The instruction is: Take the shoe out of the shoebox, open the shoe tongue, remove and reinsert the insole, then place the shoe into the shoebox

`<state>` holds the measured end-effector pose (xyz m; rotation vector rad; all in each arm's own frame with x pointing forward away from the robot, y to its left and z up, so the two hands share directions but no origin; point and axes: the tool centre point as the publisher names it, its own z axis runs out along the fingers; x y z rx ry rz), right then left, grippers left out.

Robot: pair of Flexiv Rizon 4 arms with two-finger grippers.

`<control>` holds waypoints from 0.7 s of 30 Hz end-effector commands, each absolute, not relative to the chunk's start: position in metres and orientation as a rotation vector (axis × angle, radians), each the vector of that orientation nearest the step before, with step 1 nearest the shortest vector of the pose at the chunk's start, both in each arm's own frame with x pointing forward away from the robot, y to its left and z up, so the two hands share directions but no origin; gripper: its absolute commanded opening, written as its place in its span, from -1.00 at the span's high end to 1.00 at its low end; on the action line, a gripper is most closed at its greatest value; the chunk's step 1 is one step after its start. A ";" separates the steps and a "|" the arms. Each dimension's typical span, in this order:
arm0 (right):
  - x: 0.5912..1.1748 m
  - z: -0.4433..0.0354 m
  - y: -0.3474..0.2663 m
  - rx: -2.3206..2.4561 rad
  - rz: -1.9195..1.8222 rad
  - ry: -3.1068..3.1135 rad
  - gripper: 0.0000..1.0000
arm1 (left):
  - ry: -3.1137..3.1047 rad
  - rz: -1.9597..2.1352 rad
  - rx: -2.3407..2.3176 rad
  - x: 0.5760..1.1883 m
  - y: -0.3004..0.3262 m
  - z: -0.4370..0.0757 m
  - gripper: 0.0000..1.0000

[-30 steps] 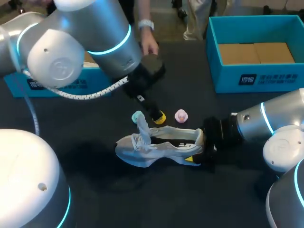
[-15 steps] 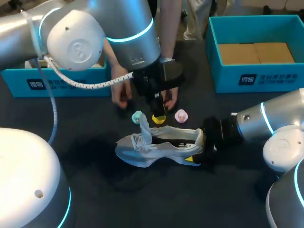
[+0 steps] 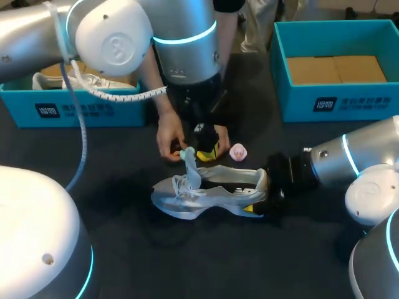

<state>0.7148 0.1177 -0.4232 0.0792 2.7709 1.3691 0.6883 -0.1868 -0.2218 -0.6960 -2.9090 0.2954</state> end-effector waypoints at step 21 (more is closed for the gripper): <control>0.714 -0.425 0.119 0.080 1.365 2.772 1.00 | -2.899 0.254 -0.744 0.705 -0.218 -0.272 1.00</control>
